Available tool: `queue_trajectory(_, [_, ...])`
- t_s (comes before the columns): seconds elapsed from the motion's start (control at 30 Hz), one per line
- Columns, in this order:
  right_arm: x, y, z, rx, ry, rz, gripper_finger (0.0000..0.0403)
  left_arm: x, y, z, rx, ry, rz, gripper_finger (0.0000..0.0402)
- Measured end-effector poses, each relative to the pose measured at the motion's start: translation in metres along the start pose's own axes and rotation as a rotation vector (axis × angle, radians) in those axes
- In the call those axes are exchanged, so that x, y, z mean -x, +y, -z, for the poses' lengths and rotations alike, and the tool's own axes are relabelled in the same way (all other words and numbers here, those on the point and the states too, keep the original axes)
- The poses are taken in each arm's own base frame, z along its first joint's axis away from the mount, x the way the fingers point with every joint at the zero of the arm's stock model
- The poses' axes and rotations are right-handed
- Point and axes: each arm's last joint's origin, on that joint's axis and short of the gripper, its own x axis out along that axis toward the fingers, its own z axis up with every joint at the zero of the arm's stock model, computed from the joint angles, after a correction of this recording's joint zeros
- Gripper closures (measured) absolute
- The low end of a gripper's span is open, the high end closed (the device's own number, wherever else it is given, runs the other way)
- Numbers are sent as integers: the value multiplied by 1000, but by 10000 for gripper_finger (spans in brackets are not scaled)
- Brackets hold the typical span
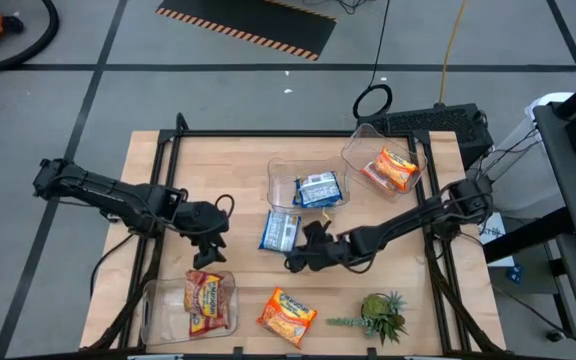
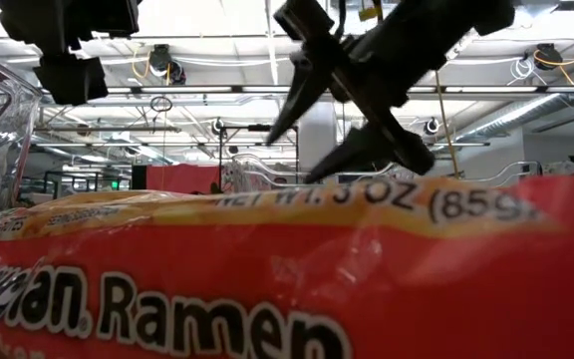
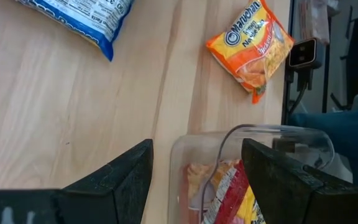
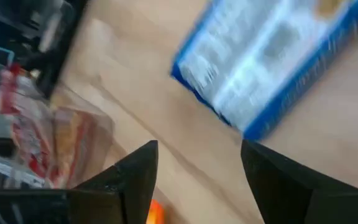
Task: Sort Maruchan noodles
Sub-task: Stack the blue noodle pack on top of the other blue noodle pack into the top left transparent bin
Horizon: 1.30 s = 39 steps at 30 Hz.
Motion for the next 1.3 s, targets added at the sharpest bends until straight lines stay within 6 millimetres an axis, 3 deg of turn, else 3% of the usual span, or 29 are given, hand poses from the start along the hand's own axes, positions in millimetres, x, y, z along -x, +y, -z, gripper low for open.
queue_trajectory(0.3, [-17, -13, 5, -197, 95, 68, 177, 1, 3, -2, -18, -22, -29, 153])
queue_trajectory(0.87, [-50, -33, -2, -248, 106, 128, 182, 3, 10, -7, 4, -46, -55, 153])
queue_trajectory(1.07, [-51, -35, -3, -234, 111, 140, 225, 3, 11, -7, -14, -56, -71, 153])
queue_trajectory(1.3, [-51, -37, -3, -257, 110, 151, 317, 3, 11, -7, -49, -67, -95, 153])
